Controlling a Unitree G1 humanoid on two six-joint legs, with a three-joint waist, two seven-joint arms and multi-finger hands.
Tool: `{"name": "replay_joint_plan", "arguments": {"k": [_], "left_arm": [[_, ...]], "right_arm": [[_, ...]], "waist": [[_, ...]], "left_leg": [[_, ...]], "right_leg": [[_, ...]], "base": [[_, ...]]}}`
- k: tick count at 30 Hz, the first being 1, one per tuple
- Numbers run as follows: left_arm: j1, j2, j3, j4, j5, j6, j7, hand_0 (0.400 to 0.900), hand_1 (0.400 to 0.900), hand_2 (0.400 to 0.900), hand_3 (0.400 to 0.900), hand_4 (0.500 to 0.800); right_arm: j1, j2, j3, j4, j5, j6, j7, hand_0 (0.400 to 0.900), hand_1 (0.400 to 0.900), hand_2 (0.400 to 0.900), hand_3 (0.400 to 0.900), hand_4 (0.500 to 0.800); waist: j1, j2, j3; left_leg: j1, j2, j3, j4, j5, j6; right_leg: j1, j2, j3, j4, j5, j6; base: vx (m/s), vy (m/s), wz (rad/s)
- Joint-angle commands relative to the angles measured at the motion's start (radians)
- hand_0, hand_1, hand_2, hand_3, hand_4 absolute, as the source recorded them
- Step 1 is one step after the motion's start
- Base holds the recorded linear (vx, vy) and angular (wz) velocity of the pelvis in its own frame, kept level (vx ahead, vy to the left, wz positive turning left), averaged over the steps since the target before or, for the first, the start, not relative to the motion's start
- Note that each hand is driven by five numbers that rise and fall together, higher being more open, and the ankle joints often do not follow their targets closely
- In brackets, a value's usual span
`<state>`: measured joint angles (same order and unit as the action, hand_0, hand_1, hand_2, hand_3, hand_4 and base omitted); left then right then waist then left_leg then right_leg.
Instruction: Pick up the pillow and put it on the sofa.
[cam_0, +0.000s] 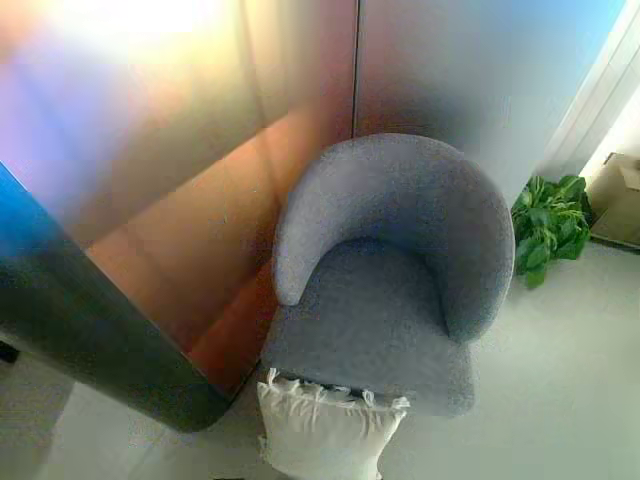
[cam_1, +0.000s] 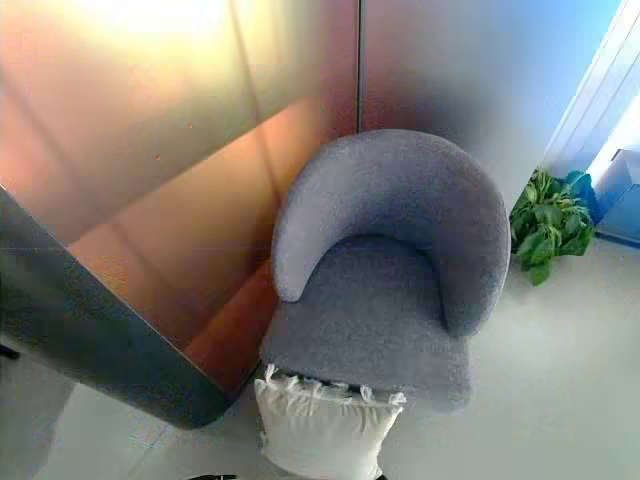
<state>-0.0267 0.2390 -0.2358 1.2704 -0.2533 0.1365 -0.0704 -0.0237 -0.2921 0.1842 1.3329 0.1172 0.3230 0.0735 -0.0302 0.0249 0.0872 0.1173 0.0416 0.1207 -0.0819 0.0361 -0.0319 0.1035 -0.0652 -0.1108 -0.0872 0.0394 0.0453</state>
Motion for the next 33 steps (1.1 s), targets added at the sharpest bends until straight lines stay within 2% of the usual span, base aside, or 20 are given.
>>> {"name": "replay_joint_plan", "arguments": {"k": [1,4,6,9,11,18,23,30,33], "left_arm": [[-0.059,0.024,0.021,0.052,-0.034,-0.021,0.033,0.900,0.900,0.900,0.900,0.800],[-0.061,0.025,0.021,0.048,-0.042,-0.038,0.026,0.900,0.900,0.900,0.900,0.800],[-0.067,0.028,0.018,0.041,-0.034,-0.029,0.033,0.900,0.900,0.900,0.900,0.800],[-0.078,0.032,0.012,0.039,-0.026,-0.038,0.092,0.900,0.900,0.900,0.900,0.800],[-0.093,0.038,0.010,0.033,-0.009,-0.024,0.128,0.900,0.900,0.900,0.900,0.800],[-0.151,0.072,-0.018,0.031,-0.006,-0.001,0.205,0.900,0.900,0.900,0.900,0.800],[-0.230,0.098,-0.039,0.024,-0.064,-0.019,0.265,0.900,0.900,0.900,0.900,0.800],[-0.412,0.156,-0.047,0.020,-0.223,-0.079,0.279,0.900,0.900,0.900,0.900,0.800],[-0.475,0.164,-0.061,0.012,-0.281,-0.101,0.286,0.900,0.900,0.900,0.900,0.800]], "right_arm": [[-0.059,-0.010,0.037,0.039,-0.024,-0.013,0.008,0.900,0.900,0.900,0.900,0.800],[-0.060,-0.010,0.038,0.035,-0.023,-0.014,0.010,0.900,0.900,0.900,0.900,0.800],[-0.061,-0.015,0.041,0.029,-0.022,-0.013,0.016,0.900,0.900,0.900,0.900,0.800],[-0.066,-0.022,0.047,0.024,-0.025,-0.013,0.024,0.900,0.900,0.900,0.900,0.800],[-0.075,-0.031,0.056,0.016,-0.025,-0.020,0.031,0.900,0.900,0.900,0.900,0.800],[-0.138,-0.078,0.091,-0.011,-0.017,-0.034,0.032,0.900,0.900,0.900,0.900,0.800],[-0.222,-0.107,0.113,-0.026,0.019,-0.016,0.011,0.900,0.900,0.900,0.900,0.800],[-0.371,-0.160,0.141,-0.031,0.081,0.018,0.005,0.900,0.900,0.900,0.900,0.800],[-0.433,-0.180,0.151,-0.035,0.115,0.038,0.004,0.900,0.900,0.900,0.900,0.800]], "waist": [[-0.014,-0.035,0.026],[-0.015,-0.035,0.030],[-0.015,-0.035,0.034],[-0.016,-0.032,0.043],[-0.017,-0.029,0.057],[-0.036,-0.001,0.133],[-0.050,0.013,0.218],[-0.059,0.012,0.353],[-0.066,0.011,0.398]], "left_leg": [[0.010,-0.076,0.024,0.005,-0.078,0.024],[0.007,-0.076,0.023,0.007,-0.078,0.024],[0.004,-0.075,0.023,0.008,-0.078,0.024],[-0.004,-0.076,0.022,0.010,-0.075,0.024],[-0.017,-0.075,0.023,0.011,-0.072,0.023],[-0.088,-0.072,0.025,0.013,-0.053,0.014],[-0.183,-0.067,0.029,0.034,-0.029,0.002],[-0.407,-0.065,0.023,0.159,-0.009,-0.026],[-0.513,-0.072,0.021,0.209,-0.001,-0.026]], "right_leg": [[-0.012,-0.006,-0.004,0.006,-0.010,0.055],[-0.015,-0.007,-0.002,0.008,-0.010,0.055],[-0.017,-0.007,0.000,0.009,-0.011,0.056],[-0.026,-0.007,0.003,0.010,-0.009,0.056],[-0.038,-0.010,0.002,0.012,-0.007,0.057],[-0.117,-0.016,0.011,0.020,0.002,0.054],[-0.210,-0.014,0.028,0.040,0.010,0.043],[-0.420,-0.025,0.025,0.143,0.011,0.029],[-0.533,-0.033,0.024,0.197,0.017,0.030]], "base": [[0.00,0.000,0.00],[0.00,0.000,0.00],[0.00,0.000,0.00],[0.00,0.000,0.00],[-0.04,0.026,-0.01],[-0.11,0.063,-0.01],[-0.14,0.061,-0.03],[-0.19,0.009,0.06],[-0.17,0.019,0.06]]}}
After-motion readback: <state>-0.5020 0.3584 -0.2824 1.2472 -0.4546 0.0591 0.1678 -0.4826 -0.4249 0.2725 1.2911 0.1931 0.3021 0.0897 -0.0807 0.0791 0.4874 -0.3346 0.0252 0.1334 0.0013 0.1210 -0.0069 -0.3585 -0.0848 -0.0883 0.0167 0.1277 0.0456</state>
